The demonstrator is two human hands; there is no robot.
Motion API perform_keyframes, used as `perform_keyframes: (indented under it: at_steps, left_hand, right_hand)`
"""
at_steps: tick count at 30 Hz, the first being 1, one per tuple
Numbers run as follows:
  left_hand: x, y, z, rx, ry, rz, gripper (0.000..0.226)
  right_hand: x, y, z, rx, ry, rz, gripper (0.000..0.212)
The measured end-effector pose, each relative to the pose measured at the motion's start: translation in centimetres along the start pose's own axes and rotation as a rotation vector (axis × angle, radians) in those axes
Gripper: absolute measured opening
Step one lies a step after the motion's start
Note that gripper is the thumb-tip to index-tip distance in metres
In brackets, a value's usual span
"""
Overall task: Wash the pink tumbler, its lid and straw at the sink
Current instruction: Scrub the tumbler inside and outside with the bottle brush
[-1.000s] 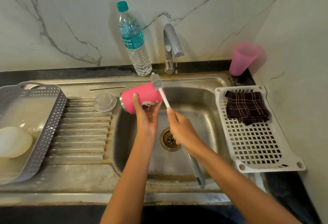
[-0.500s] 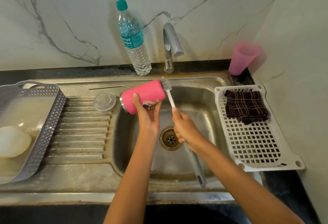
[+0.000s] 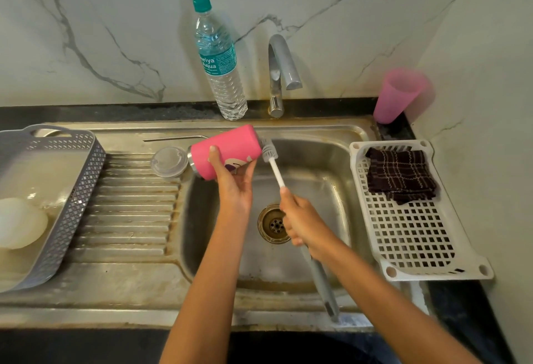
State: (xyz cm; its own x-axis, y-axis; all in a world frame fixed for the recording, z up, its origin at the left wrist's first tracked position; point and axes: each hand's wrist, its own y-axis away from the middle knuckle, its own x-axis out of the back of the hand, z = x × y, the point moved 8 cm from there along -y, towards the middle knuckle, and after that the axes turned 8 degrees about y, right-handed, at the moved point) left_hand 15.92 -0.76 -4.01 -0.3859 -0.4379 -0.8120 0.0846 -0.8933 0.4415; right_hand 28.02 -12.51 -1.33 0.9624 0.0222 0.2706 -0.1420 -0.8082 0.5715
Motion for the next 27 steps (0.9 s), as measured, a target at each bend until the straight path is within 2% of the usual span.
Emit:
perform_keyframes:
  at_steps: [3,9,12,14,18,23,25,27]
  left_hand:
    - [0.2,1.1,-1.2,0.037,-0.029,-0.022,0.07]
    - [0.3,-0.4,0.5,0.015,0.011,-0.009,0.067]
    - [0.7,1.1,-1.4,0.063,-0.05,-0.038,0.065]
    - [0.8,1.6,-1.9,0.076,-0.059,-0.042,0.069]
    - [0.4,-0.5,0.0,0.022,-0.004,-0.012,0.077]
    - [0.9,0.9,-0.8,0.037,-0.221,-0.018,0.089]
    - [1.0,0.8,-0.4,0.02,-0.209,0.01,0.093]
    - [0.7,-0.3,0.8,-0.014,-0.146,0.02,0.108]
  right_hand:
    - [1.3,-1.9,-1.8,-0.012,-0.071,0.042,0.041]
    - [-0.1,0.6,-0.2,0.008,0.03,-0.026,0.042]
    - [1.7,-1.2,-1.4,0.001,-0.041,0.048,0.041]
    - [2.0,-1.7,-2.1,0.013,-0.057,0.061,0.041]
    - [0.2,0.8,-0.4,0.036,0.083,0.015,0.043]
    - [2.1,-1.5,-2.0,0.017,-0.078,0.067,0.041]
    - [1.8,-1.6,-2.2,0.021,-0.081,0.05,0.041]
    - [0.5,-0.3,-1.1,0.018,-0.001,0.019,0.043]
